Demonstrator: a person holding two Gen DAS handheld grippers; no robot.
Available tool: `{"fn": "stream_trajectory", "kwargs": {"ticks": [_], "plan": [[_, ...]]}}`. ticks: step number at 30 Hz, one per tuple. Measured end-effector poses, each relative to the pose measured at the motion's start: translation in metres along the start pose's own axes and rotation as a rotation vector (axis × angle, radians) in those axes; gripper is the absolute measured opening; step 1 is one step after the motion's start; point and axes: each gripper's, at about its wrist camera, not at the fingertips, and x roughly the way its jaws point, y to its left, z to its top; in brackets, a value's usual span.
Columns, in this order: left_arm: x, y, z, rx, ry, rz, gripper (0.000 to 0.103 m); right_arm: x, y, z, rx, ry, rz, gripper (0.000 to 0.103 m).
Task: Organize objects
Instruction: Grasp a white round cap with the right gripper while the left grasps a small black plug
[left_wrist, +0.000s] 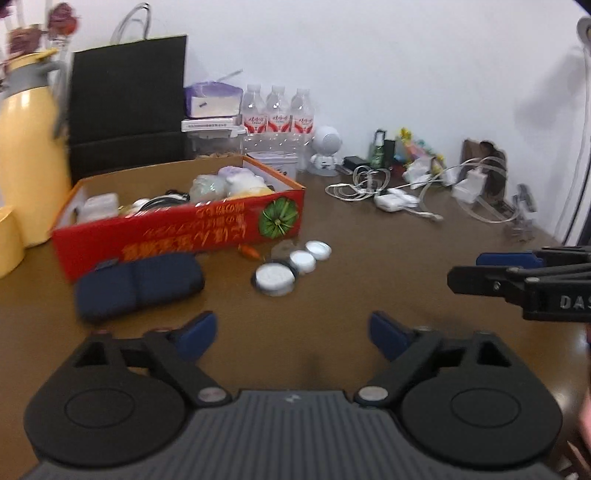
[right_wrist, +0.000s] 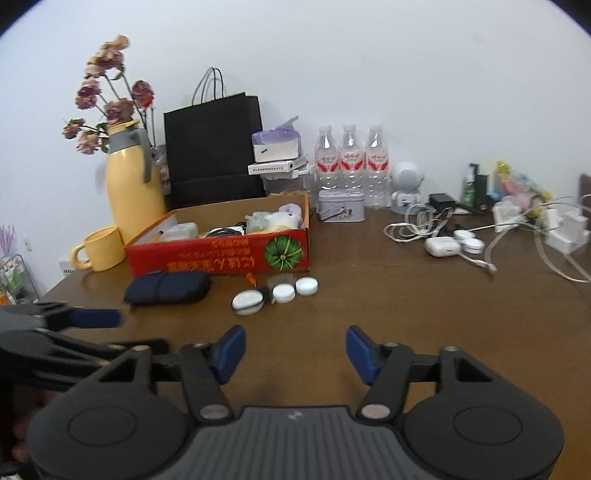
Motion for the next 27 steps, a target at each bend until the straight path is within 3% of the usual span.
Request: {"fn": "stream_trajectory", "kwargs": {"ticks": [2,4,6,7,9,11,12,15,18,23,27], "plan": [[0.031,0.002,0.013,0.023,-0.002,-0.038,0.073,0.031,-0.006,0.009,0.002,0.024,0.009,0.048],[0.059,0.004,0.025,0.05,-0.008,-0.061,0.073,0.059,-0.012,0.017,0.009,0.054,0.011,0.045],[0.085,0.005,0.034,0.078,0.021,-0.069,0.07,0.085,-0.018,0.026,0.032,0.068,0.014,0.044],[0.096,0.004,0.036,0.092,0.046,-0.067,0.064,0.098,-0.022,0.03,0.041,0.074,0.013,0.044],[0.116,0.003,0.035,0.12,0.11,-0.046,0.04,0.116,-0.028,0.036,0.053,0.087,0.007,0.044],[0.117,0.004,0.032,0.138,0.096,-0.03,0.011,0.127,-0.031,0.038,0.051,0.089,0.015,0.044],[0.115,0.005,0.032,0.142,0.102,-0.046,0.006,0.132,-0.032,0.037,0.057,0.086,0.023,0.044],[0.104,0.013,0.033,0.075,0.15,-0.113,0.003,0.141,-0.034,0.029,0.098,0.091,0.044,0.044],[0.084,0.017,0.023,0.035,0.161,-0.078,0.003,0.139,-0.03,0.015,0.116,0.105,0.098,0.044],[0.014,0.029,0.012,-0.059,0.053,-0.072,0.003,0.123,-0.013,0.001,0.08,0.108,0.141,0.044],[-0.035,0.057,0.016,-0.204,-0.03,-0.051,0.003,0.108,0.015,-0.007,0.002,0.119,0.194,0.044]]}}
